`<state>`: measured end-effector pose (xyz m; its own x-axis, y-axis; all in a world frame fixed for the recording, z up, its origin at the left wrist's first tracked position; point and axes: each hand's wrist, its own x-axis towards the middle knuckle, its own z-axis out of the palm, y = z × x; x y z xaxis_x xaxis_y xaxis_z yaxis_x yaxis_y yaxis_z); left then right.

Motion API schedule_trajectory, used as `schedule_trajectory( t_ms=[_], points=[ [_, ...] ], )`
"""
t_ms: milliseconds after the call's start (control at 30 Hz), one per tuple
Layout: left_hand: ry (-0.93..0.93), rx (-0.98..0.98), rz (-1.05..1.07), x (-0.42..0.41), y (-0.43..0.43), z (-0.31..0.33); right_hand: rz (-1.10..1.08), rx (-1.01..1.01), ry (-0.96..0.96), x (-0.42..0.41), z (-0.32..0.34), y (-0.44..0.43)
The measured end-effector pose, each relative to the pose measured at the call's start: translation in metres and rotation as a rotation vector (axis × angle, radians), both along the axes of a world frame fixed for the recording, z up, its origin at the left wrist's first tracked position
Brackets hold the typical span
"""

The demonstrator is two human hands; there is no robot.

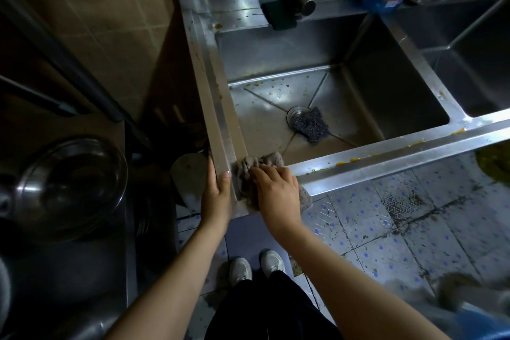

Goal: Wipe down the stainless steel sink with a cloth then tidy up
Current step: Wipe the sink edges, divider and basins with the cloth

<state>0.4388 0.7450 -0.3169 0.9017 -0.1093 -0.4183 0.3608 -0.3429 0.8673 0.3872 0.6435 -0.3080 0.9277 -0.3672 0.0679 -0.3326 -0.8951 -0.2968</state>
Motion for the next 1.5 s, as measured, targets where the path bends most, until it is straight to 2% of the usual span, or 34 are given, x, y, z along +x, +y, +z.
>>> schedule_trajectory(
  t_ms=[200, 300, 433, 700, 833, 1100, 1233, 1333, 1500],
  points=[
    [-0.002, 0.035, -0.011, 0.003, 0.001, 0.010, -0.080, 0.241, -0.172, 0.002, 0.014, -0.015],
    [-0.089, 0.102, 0.021, 0.002, -0.002, 0.024, -0.129, 0.375, -0.197, -0.003, 0.019, -0.024],
    [-0.231, 0.184, -0.061, -0.008, -0.011, 0.040, -0.153, 0.424, -0.246, -0.012, 0.029, -0.038],
    [-0.187, 0.152, -0.089, -0.039, -0.046, 0.050, -0.057, 0.378, -0.269, -0.034, 0.034, -0.080],
    [-0.183, 0.180, -0.023, -0.053, -0.069, 0.053, 0.009, 0.402, -0.275, -0.045, 0.031, -0.109],
    [-0.224, 0.330, -0.032, -0.060, -0.100, 0.036, 0.099, 0.396, -0.236, -0.050, 0.021, -0.148],
    [-0.207, 0.374, -0.063, -0.053, -0.103, 0.032, 0.148, 0.327, -0.317, -0.048, 0.016, -0.142],
    [-0.219, 0.453, -0.149, -0.044, -0.101, 0.029, 0.209, 0.210, -0.302, -0.045, 0.012, -0.135],
    [-0.280, 0.698, -0.333, -0.028, -0.088, 0.019, 0.259, 0.074, -0.264, -0.037, -0.003, -0.124]
  ],
)
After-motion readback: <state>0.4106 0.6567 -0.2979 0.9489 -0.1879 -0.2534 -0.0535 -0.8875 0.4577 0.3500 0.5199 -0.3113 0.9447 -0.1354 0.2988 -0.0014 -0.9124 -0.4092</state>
